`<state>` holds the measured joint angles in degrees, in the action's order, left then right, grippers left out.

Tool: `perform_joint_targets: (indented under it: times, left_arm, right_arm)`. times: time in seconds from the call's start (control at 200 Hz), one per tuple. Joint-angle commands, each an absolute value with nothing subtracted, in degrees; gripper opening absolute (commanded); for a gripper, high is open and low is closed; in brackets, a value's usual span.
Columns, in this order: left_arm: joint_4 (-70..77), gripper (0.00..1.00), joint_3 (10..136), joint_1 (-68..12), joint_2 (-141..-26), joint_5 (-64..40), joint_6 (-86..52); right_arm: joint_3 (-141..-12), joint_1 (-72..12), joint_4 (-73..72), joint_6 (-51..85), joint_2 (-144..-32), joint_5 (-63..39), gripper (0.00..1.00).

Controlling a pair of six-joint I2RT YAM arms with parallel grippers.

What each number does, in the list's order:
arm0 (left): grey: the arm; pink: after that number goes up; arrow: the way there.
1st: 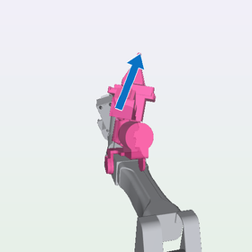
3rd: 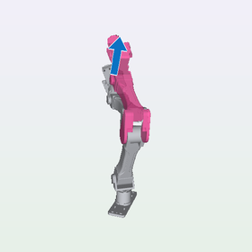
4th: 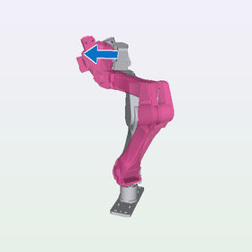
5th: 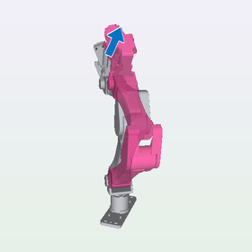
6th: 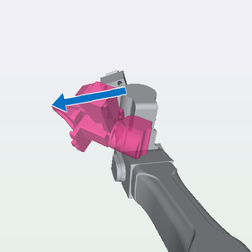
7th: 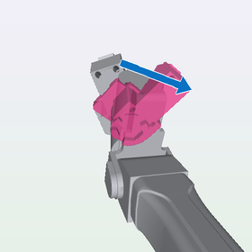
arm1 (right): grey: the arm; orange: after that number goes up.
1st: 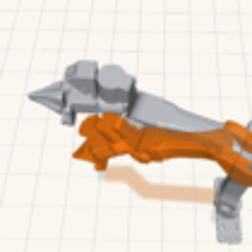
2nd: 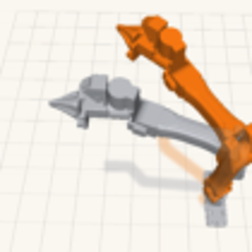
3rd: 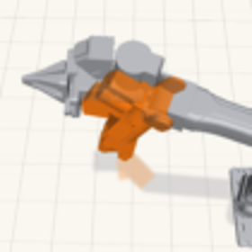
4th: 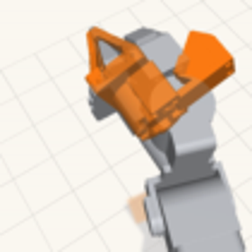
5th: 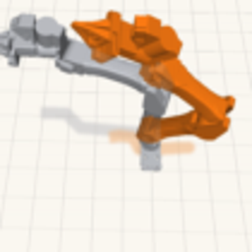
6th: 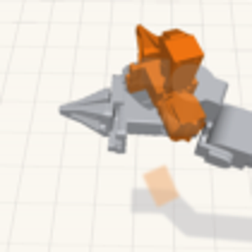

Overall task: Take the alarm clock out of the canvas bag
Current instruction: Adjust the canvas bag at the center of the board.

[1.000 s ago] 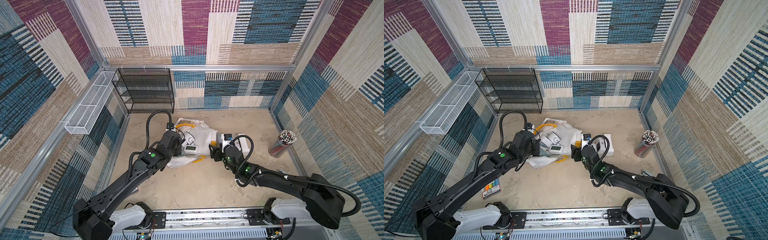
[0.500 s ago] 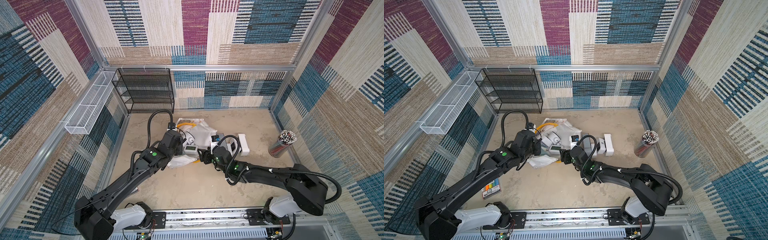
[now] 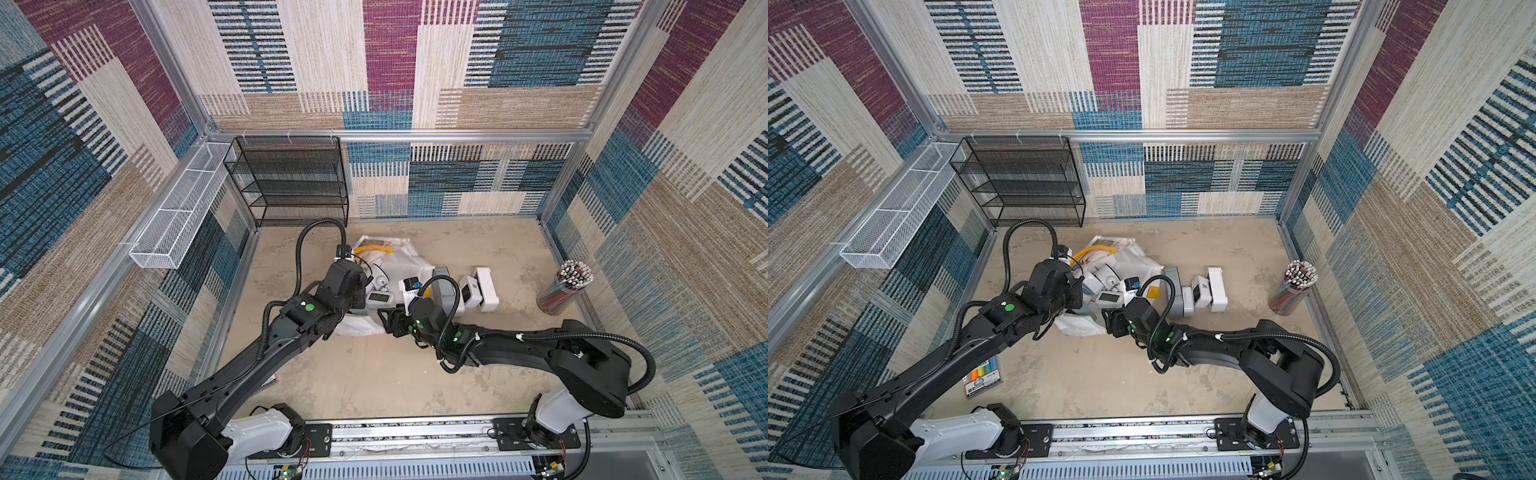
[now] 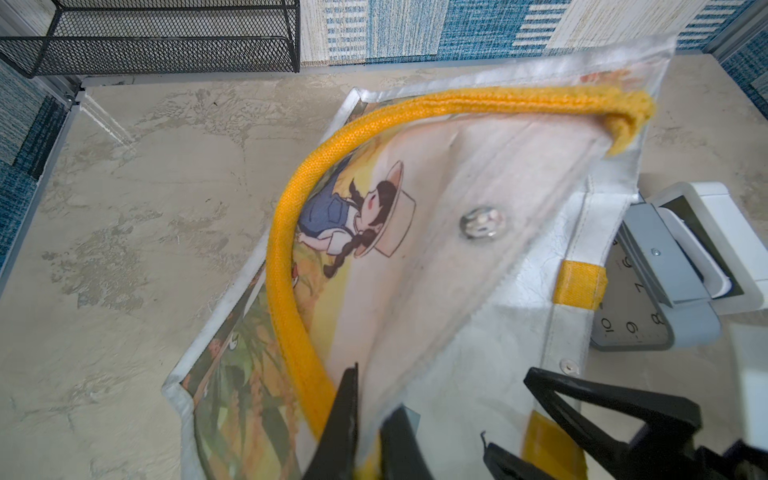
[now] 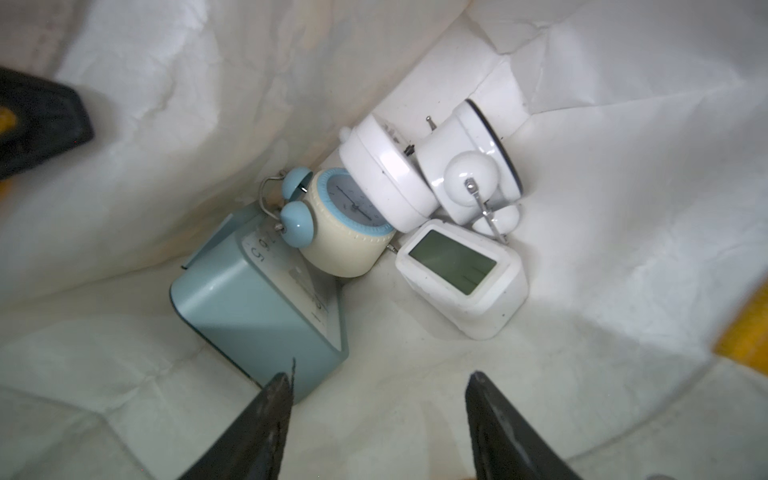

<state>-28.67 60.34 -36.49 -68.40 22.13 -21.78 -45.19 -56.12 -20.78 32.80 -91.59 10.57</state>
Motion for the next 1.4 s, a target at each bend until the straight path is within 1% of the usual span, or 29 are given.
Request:
perform_joint_targets:
  times: [0.0, 0.561, 0.721, 0.947, 1.117, 1.392]
  left_arm:
    - [-27.7, 0.00, 60.8, -36.4, -68.5, 22.3, -21.4]
    - [-24.2, 0.00, 62.6, -36.4, -69.6, 22.9, -19.2]
    - [-22.4, 0.00, 61.2, -36.4, -68.8, 21.9, -18.1]
    - [-20.1, 0.00, 56.9, -36.4, -65.7, 18.9, -17.1]
    - [-20.0, 0.00, 54.4, -36.4, -63.2, 17.2, -16.5]
    - [-20.4, 0.00, 52.4, -36.4, -61.1, 16.2, -15.6]
  right_arm:
    - [-45.7, -56.9, -22.8, 33.8, -91.9, 9.2, 0.68]
    - [-50.7, -62.8, -22.8, 33.4, -98.5, 7.8, 0.66]
    - [-52.8, -64.0, -22.9, 32.6, -100.9, 7.4, 0.66]
    - [-54.1, -64.6, -24.5, 31.1, -103.4, 9.5, 0.66]
    - [-55.5, -64.6, -25.4, 26.7, -105.0, 13.7, 0.71]
    - [-53.6, -64.5, -29.6, 21.1, -103.8, 15.3, 0.79]
